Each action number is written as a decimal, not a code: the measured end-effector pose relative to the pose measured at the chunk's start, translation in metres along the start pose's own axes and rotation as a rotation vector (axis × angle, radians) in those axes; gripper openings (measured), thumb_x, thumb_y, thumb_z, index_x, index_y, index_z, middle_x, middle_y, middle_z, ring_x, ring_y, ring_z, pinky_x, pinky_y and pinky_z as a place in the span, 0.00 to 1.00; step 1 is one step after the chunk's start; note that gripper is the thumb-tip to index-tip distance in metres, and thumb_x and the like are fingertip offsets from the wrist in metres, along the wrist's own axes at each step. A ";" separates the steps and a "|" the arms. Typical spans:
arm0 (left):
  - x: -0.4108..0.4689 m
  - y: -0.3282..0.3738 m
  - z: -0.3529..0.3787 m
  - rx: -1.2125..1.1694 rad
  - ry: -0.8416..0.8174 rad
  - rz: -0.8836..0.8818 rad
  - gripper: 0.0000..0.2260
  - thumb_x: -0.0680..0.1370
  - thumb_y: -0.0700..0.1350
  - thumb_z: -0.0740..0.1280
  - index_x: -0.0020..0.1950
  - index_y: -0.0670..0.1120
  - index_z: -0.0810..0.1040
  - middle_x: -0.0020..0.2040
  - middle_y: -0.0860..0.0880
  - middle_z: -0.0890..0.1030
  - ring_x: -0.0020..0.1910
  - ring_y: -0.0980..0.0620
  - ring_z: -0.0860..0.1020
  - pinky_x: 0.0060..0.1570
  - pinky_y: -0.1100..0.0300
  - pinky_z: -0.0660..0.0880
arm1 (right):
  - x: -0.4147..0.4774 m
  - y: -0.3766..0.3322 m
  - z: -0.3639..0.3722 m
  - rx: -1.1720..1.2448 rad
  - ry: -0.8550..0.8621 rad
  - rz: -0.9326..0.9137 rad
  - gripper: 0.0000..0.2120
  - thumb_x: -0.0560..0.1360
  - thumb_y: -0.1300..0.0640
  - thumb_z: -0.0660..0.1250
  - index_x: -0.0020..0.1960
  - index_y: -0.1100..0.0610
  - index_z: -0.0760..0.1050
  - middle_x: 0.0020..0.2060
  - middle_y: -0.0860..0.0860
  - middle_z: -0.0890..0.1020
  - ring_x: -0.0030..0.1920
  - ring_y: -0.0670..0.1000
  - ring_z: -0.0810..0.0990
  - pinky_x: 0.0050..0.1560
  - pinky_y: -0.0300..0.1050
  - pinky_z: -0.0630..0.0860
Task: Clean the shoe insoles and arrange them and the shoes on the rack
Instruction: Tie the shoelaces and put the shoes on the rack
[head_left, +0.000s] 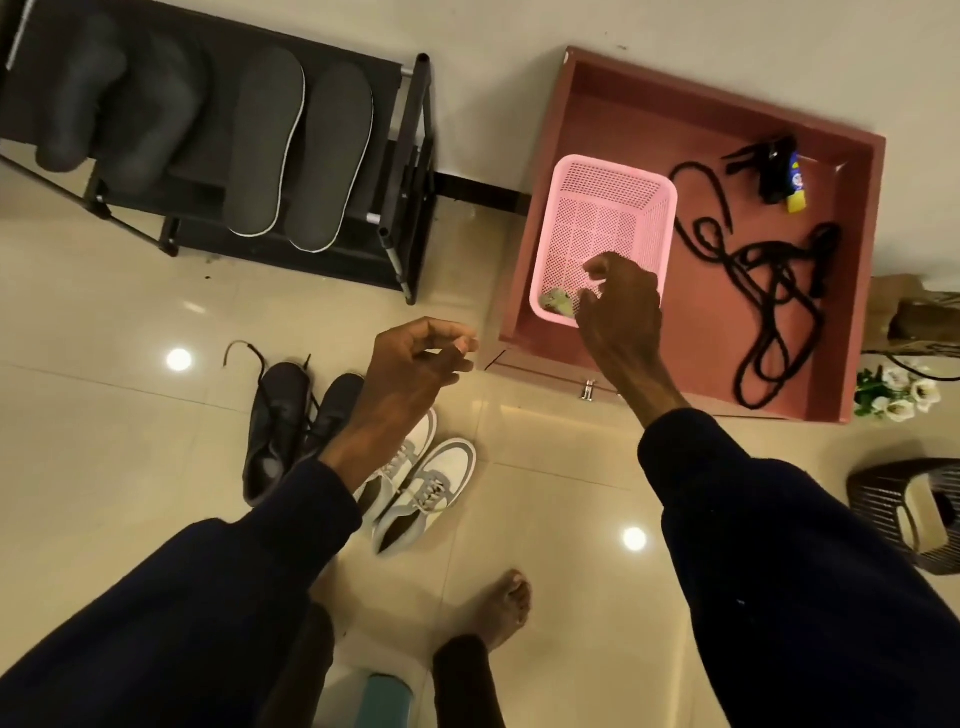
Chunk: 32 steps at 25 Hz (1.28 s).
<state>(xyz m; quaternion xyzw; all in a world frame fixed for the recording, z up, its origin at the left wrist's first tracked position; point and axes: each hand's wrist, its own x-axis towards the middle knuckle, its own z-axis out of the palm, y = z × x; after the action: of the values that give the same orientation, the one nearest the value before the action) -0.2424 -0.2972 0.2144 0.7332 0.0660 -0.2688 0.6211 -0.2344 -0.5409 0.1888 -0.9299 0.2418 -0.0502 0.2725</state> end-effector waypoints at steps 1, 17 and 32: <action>-0.001 -0.004 -0.005 0.001 -0.011 -0.005 0.07 0.81 0.44 0.71 0.57 0.44 0.83 0.51 0.48 0.87 0.48 0.47 0.86 0.54 0.48 0.83 | -0.009 -0.006 0.000 0.036 0.042 0.000 0.14 0.74 0.64 0.72 0.59 0.57 0.79 0.55 0.51 0.83 0.55 0.52 0.81 0.54 0.55 0.80; -0.104 -0.251 -0.092 0.421 -0.138 0.094 0.13 0.77 0.27 0.68 0.51 0.43 0.86 0.49 0.50 0.87 0.50 0.57 0.84 0.51 0.61 0.81 | -0.313 0.046 0.180 0.104 -0.450 0.271 0.17 0.72 0.68 0.64 0.52 0.49 0.81 0.49 0.46 0.85 0.48 0.48 0.82 0.51 0.49 0.80; -0.010 -0.448 -0.031 1.078 -0.390 0.403 0.13 0.76 0.32 0.66 0.59 0.41 0.79 0.57 0.42 0.79 0.56 0.42 0.79 0.52 0.54 0.74 | -0.358 0.166 0.377 0.172 -0.455 0.172 0.16 0.71 0.63 0.73 0.57 0.52 0.75 0.54 0.49 0.79 0.57 0.52 0.75 0.53 0.52 0.77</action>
<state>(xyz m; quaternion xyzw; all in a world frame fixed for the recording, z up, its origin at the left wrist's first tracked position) -0.4343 -0.1670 -0.1704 0.8799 -0.3345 -0.2707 0.2014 -0.5337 -0.3105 -0.2044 -0.8669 0.2473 0.1631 0.4010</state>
